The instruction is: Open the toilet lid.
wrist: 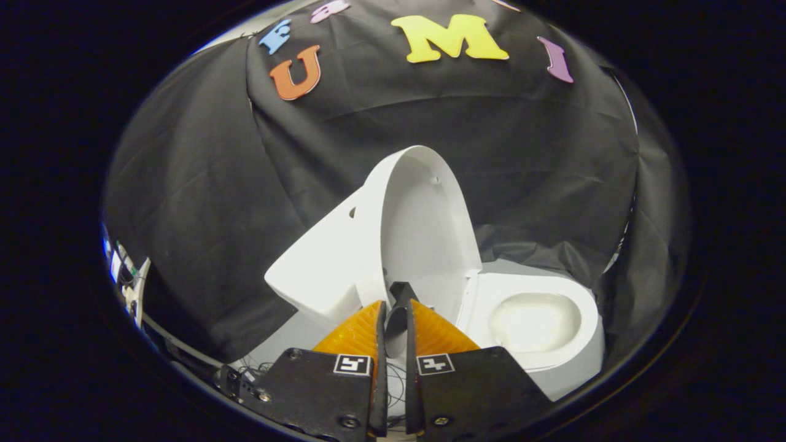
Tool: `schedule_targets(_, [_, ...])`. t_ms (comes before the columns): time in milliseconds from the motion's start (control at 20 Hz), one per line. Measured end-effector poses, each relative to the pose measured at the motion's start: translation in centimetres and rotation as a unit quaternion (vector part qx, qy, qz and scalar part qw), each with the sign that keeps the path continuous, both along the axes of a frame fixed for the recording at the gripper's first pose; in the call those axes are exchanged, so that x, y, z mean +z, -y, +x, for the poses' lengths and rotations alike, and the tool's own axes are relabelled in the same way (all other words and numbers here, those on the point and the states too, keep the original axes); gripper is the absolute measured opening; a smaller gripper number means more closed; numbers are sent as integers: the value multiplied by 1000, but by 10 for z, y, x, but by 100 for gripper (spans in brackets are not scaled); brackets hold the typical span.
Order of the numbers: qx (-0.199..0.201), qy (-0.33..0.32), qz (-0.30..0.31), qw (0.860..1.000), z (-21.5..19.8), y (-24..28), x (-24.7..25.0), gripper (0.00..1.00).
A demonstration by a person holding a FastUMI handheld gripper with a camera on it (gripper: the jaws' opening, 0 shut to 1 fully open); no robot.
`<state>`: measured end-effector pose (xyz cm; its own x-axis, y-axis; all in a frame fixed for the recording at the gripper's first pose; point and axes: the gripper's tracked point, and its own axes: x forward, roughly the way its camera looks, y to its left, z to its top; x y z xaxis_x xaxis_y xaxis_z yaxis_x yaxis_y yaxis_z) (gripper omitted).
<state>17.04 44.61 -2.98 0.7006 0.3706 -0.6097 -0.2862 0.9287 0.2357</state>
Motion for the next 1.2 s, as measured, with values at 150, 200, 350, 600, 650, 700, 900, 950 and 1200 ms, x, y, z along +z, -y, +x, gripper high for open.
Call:
schedule_targets(150, [-3, 2, -14, 1000, -1, 1, -1, 15])
schedule_targets(200, [-9, 0, -17, 1000, -1, 3, -1, 15])
schedule_targets(350, [1, -1, -23, 1000, -5, -1, -1, 23])
schedule_targets(600, [9, 40, -28, 999, -6, 13, 20, 50])
schedule_targets(650, [10, 44, -23, 999, -7, 19, 22, 56])
schedule_targets(700, [16, 49, -16, 999, -8, 22, 24, 67])
schedule_targets(900, [14, 87, -32, 996, -38, 66, 26, 78])
schedule_targets(950, [7, 102, -36, 994, -41, 81, 28, 79])
schedule_targets(1200, [-7, 169, -25, 985, -50, 136, 52, 78])
